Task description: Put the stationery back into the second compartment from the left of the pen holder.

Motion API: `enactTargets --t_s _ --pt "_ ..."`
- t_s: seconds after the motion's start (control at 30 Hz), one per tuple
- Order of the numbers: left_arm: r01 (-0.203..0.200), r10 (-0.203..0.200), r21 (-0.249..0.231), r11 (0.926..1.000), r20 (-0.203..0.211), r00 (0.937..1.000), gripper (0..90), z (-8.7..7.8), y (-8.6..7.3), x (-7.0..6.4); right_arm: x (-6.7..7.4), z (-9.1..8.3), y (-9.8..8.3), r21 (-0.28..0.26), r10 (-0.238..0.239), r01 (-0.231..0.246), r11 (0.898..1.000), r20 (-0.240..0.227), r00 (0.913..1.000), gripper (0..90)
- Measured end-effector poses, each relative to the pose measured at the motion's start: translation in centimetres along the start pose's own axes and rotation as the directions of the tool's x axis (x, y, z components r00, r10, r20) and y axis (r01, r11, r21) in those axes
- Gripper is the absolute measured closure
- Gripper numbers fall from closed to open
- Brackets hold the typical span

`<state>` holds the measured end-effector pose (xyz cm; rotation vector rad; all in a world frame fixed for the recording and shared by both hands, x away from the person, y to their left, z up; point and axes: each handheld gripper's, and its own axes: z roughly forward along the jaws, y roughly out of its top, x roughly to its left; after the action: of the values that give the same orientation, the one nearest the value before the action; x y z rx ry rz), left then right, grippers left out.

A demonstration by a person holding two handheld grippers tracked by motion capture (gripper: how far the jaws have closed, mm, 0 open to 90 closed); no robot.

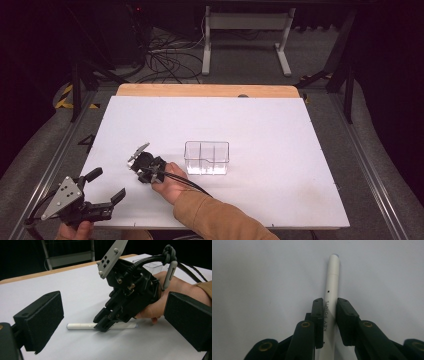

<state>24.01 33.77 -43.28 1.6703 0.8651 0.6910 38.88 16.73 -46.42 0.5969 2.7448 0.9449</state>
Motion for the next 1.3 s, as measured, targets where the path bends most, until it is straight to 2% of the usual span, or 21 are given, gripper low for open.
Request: enactTargets --t_s 0.3,0.5,0.6,0.73,1.0,1.3 --pt "0.001 -0.001 0.0 1.0 0.0 1.0 3.3 0.0 0.0 0.0 0.2 0.0 0.2 0.011 0.008 -0.008 1.0 0.021 0.9997 78.4" --pt "0.003 -0.003 -0.002 1.0 -0.003 1.0 3.4 -0.1 0.0 0.1 0.1 -0.3 0.2 0.004 0.015 -0.015 1.0 0.017 0.9997 78.5" --pt "0.004 -0.004 -0.003 1.0 0.001 1.0 3.4 0.0 0.0 0.1 0.0 -1.1 0.3 -0.022 0.022 -0.022 1.0 0.012 0.9997 78.5" --pt "-0.001 0.001 -0.003 1.0 -0.001 1.0 3.4 0.0 0.0 0.1 -0.2 -2.7 0.5 -0.063 0.006 -0.005 0.998 0.014 0.9999 78.5" --pt "-0.004 0.004 0.002 1.0 0.006 1.0 3.4 0.3 0.1 -0.1 -0.6 -5.5 0.2 -0.135 0.008 -0.007 0.991 0.01 0.9999 78.5" --pt "-0.005 0.005 0.002 1.0 0.012 0.9999 3.4 0.5 0.2 -0.1 -1.2 -7.5 -0.1 -0.186 0.014 -0.012 0.983 0.008 0.9999 78.4"
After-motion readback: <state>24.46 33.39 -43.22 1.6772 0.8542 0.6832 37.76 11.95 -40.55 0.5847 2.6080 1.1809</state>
